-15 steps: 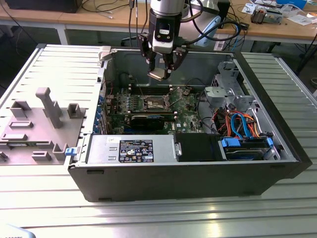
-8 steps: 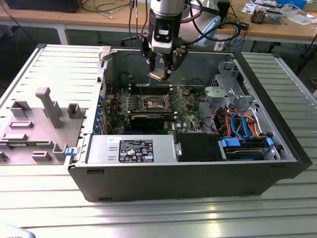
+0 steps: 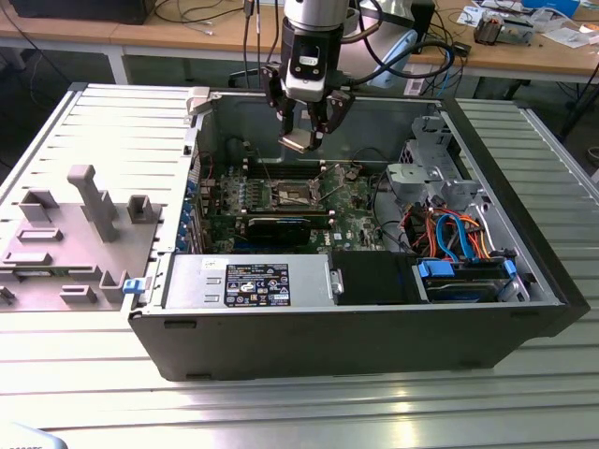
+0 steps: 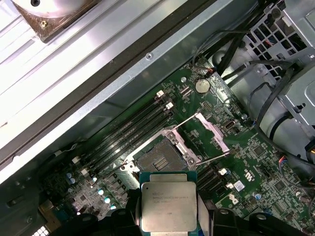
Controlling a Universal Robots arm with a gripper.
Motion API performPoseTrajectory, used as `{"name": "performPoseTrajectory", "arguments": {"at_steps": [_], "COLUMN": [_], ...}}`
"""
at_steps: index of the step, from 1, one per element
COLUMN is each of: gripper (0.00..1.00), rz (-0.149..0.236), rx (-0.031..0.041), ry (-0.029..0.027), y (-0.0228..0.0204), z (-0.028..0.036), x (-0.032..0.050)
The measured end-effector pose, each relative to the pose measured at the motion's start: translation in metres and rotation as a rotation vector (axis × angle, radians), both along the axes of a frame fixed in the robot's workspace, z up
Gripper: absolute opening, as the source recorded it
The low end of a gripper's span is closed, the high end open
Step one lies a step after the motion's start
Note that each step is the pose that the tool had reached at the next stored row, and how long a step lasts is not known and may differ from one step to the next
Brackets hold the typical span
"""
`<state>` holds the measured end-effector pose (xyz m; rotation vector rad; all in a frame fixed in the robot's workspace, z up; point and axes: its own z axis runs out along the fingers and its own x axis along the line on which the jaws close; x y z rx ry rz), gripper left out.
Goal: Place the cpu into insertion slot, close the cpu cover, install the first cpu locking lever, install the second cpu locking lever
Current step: 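Place the cpu into insertion slot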
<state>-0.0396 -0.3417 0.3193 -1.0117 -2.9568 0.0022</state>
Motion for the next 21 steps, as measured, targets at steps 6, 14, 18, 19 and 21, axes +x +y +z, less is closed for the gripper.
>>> {"name": "performPoseTrajectory", "arguments": {"at_steps": [6,14,18,19,21], "gripper": [0.55,0.55,0.55,0.55,0.55], "rz": [-0.006,-0.012,-0.016,-0.016,-0.017], "rx": [0.0,0.0,0.0,0.0,0.0], "ry": [0.0,0.0,0.0,0.0,0.0], "y": [0.0,0.0,0.0,0.0,0.0], "z": [0.0,0.0,0.0,0.0,0.0], "x": [0.0,0.0,0.0,0.0,0.0]}}
